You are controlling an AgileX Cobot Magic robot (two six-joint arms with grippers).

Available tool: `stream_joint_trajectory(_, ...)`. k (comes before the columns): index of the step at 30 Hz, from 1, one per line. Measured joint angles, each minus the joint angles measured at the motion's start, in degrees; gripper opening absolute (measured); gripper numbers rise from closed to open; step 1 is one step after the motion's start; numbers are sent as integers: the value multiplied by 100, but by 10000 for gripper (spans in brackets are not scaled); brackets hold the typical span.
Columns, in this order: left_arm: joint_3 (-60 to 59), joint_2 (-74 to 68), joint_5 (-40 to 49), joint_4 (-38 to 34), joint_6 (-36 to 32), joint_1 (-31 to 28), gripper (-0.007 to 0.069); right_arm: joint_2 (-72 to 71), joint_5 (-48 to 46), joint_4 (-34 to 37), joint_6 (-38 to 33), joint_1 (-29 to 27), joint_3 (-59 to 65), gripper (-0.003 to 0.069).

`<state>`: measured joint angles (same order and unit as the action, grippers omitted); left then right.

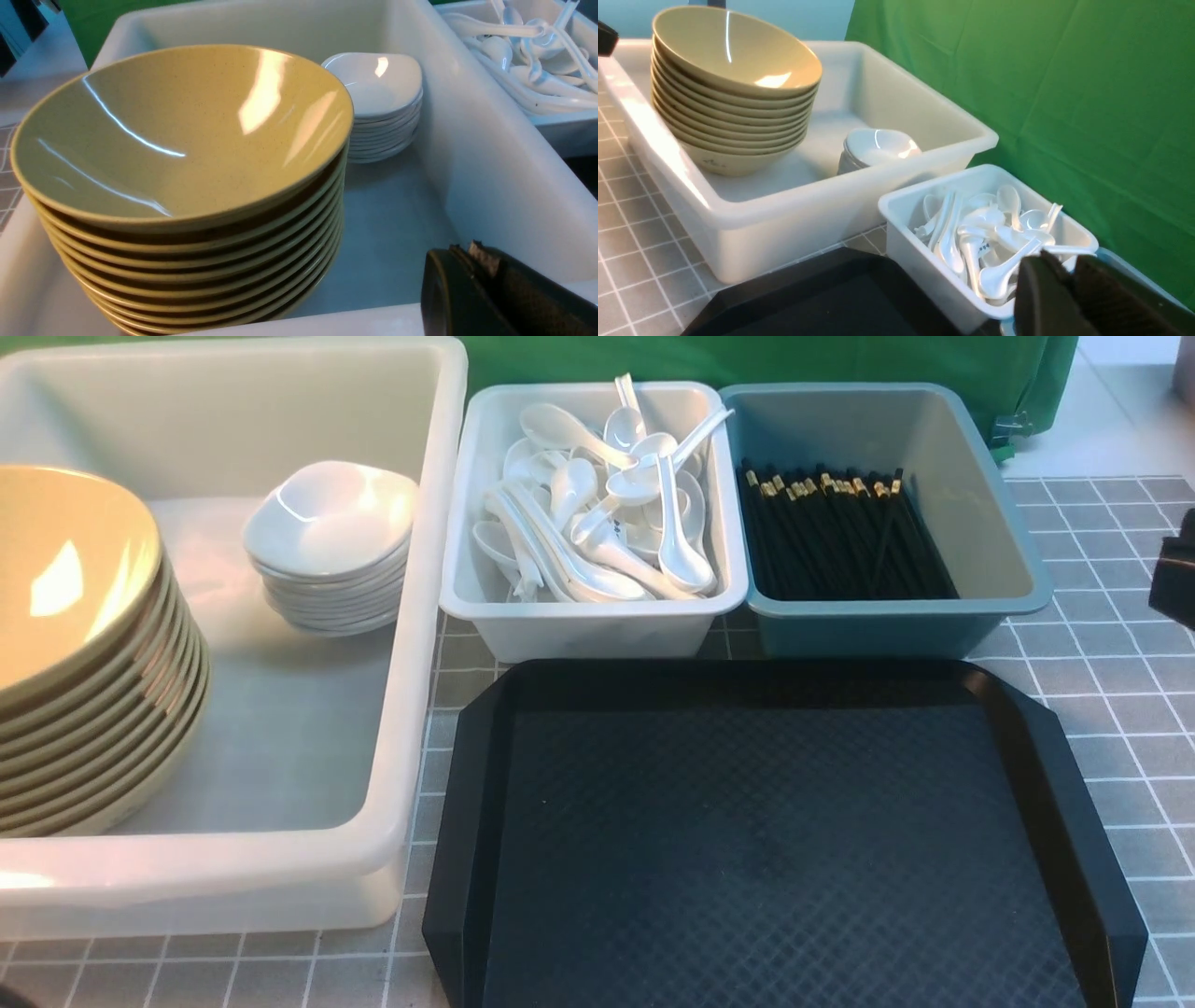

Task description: On grey table put chopsticks spoon bowls plates into blue grey white boxes.

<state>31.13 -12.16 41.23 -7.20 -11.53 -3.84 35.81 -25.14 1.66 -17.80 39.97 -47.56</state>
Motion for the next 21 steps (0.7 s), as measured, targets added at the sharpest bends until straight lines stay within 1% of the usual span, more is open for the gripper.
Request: stream_joint_trajectory(21, 0, 53, 12, 0, 0, 0, -10, 0, -90, 0, 0, 0, 4, 146)
